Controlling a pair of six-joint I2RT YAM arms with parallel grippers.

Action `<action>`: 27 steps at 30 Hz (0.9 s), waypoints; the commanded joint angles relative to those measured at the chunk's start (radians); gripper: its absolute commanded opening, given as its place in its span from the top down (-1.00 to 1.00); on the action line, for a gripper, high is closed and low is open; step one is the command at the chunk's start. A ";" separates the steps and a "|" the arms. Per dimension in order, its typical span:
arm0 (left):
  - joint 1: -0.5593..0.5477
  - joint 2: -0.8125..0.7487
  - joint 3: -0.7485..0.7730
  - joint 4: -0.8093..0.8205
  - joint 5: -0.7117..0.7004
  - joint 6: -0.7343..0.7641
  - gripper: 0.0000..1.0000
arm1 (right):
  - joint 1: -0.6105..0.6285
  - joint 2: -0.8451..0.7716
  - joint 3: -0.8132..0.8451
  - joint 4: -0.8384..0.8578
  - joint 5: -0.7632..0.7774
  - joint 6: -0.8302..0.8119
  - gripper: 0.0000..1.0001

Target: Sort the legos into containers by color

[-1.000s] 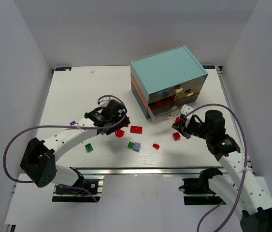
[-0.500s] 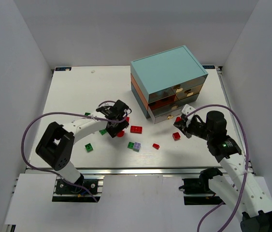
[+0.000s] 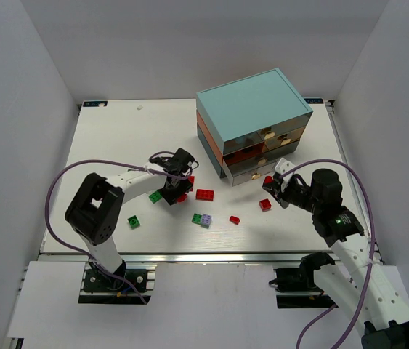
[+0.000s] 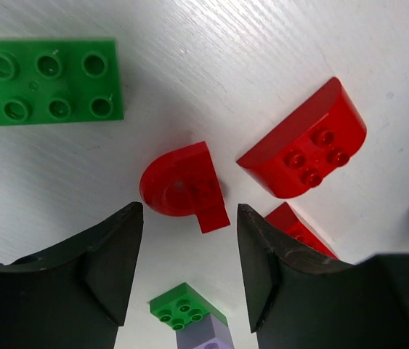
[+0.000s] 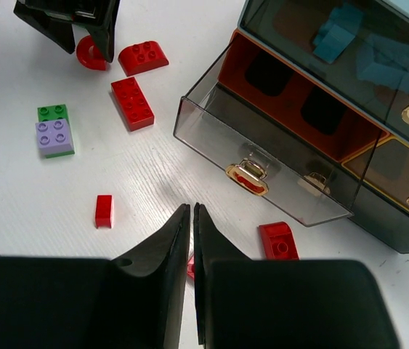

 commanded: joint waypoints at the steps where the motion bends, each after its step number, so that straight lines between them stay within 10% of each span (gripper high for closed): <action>1: 0.009 0.003 0.032 -0.011 -0.026 0.000 -0.29 | -0.002 -0.014 -0.007 0.053 0.012 0.010 0.78; 19: 0.046 0.061 0.044 -0.003 -0.018 0.090 -0.15 | -0.005 -0.022 -0.010 0.059 0.013 0.016 0.79; 27: 0.046 0.037 0.038 0.000 -0.010 0.162 0.50 | -0.002 -0.025 -0.010 0.061 0.013 0.018 0.79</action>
